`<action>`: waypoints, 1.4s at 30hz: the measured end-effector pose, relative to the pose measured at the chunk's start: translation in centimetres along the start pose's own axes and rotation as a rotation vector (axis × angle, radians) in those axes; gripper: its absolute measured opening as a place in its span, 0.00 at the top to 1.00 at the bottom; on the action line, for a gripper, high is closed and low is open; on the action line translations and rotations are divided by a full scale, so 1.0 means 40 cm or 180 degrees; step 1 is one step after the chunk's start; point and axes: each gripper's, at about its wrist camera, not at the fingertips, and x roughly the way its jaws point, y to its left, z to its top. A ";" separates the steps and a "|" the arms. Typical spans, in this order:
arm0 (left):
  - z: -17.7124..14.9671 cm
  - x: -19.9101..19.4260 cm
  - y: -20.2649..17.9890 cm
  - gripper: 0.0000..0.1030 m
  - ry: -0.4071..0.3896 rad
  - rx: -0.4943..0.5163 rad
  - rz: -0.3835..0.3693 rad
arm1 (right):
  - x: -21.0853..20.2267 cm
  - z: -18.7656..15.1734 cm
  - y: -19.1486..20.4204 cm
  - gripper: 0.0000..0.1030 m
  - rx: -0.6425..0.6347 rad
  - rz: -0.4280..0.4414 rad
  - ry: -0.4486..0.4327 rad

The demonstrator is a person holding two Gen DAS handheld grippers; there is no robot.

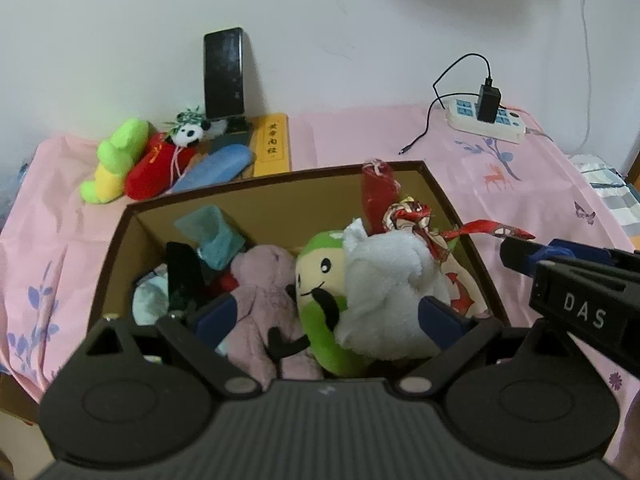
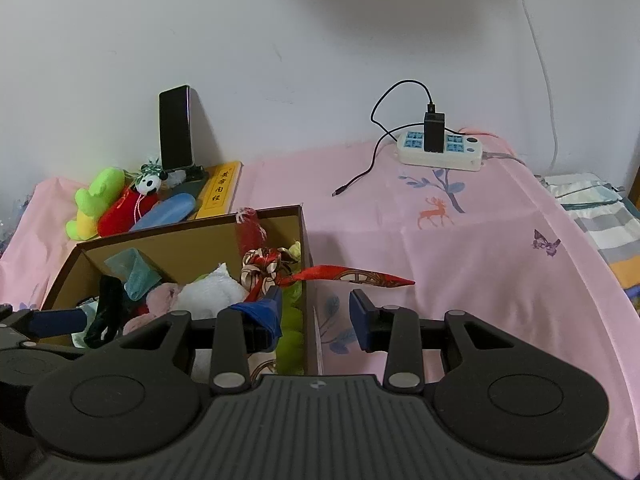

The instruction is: Organize soft objects

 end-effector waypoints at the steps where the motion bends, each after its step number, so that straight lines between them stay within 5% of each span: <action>1: -0.002 -0.003 0.002 0.05 0.0007 -0.0010 0.0014 | -0.004 -0.002 0.001 0.81 -0.0013 -0.0007 0.0004; 23: -0.042 -0.034 -0.002 0.05 0.0064 -0.0097 0.0159 | -0.040 -0.013 0.006 0.79 -0.0233 -0.0283 0.0051; 42: -0.075 -0.076 -0.045 0.05 0.0083 0.0051 -0.0097 | -0.057 -0.039 -0.013 0.78 -0.0321 -0.0399 0.0292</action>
